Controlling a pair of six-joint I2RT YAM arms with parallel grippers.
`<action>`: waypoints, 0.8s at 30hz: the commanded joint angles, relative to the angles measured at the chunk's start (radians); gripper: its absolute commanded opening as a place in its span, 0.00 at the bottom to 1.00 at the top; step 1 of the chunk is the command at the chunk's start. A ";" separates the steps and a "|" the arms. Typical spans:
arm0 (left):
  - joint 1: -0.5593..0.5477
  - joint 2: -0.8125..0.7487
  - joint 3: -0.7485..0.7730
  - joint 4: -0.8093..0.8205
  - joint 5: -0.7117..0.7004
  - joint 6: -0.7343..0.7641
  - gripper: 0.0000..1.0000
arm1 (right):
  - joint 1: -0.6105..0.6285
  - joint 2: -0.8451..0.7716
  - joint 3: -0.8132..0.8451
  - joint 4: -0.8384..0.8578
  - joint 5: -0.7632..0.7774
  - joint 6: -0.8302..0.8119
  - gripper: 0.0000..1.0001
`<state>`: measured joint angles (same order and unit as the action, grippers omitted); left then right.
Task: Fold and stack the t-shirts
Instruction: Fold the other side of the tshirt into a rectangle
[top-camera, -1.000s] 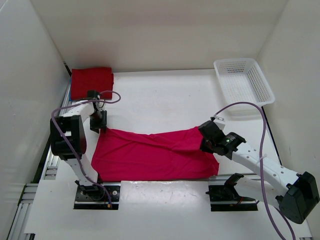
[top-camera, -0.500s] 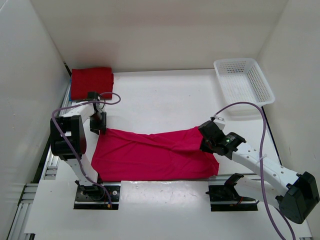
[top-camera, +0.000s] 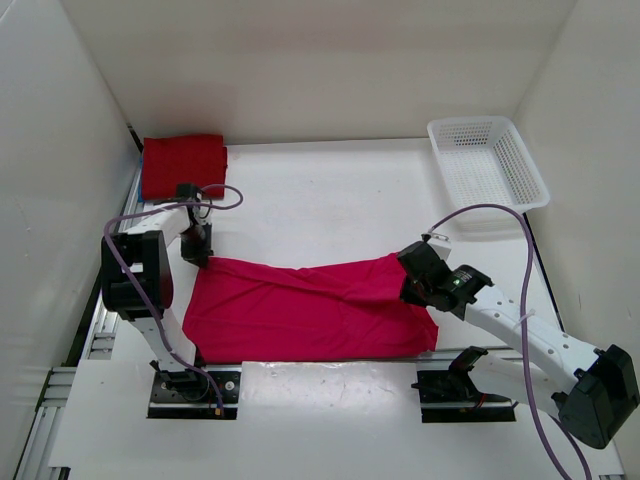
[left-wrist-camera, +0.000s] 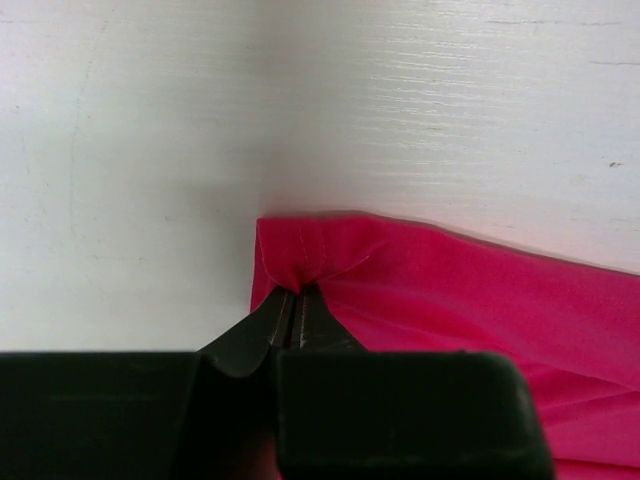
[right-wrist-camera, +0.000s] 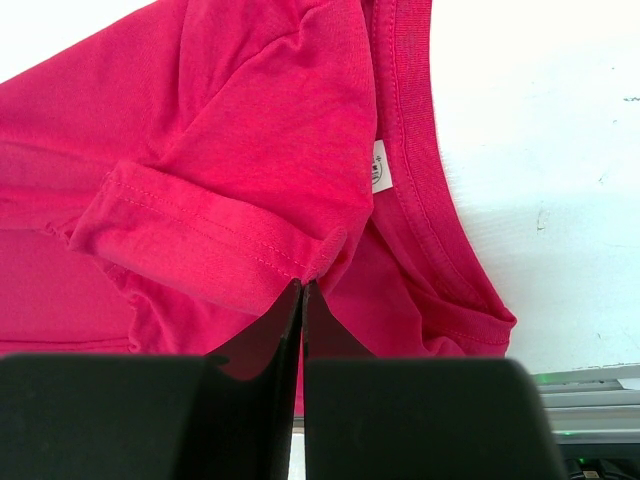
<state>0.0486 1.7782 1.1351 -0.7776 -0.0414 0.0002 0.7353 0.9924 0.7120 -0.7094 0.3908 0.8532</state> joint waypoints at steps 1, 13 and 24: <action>-0.007 -0.049 0.003 0.011 -0.005 0.000 0.11 | 0.006 -0.017 0.012 -0.025 0.025 0.000 0.01; 0.057 -0.083 0.195 -0.287 -0.077 0.000 0.11 | -0.003 -0.089 0.093 -0.134 0.129 -0.042 0.01; 0.076 -0.117 -0.043 -0.390 -0.212 0.000 0.11 | -0.004 -0.152 -0.008 -0.147 0.095 0.004 0.01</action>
<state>0.1135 1.7126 1.1519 -1.1233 -0.1650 -0.0002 0.7349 0.8665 0.7292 -0.8211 0.4667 0.8406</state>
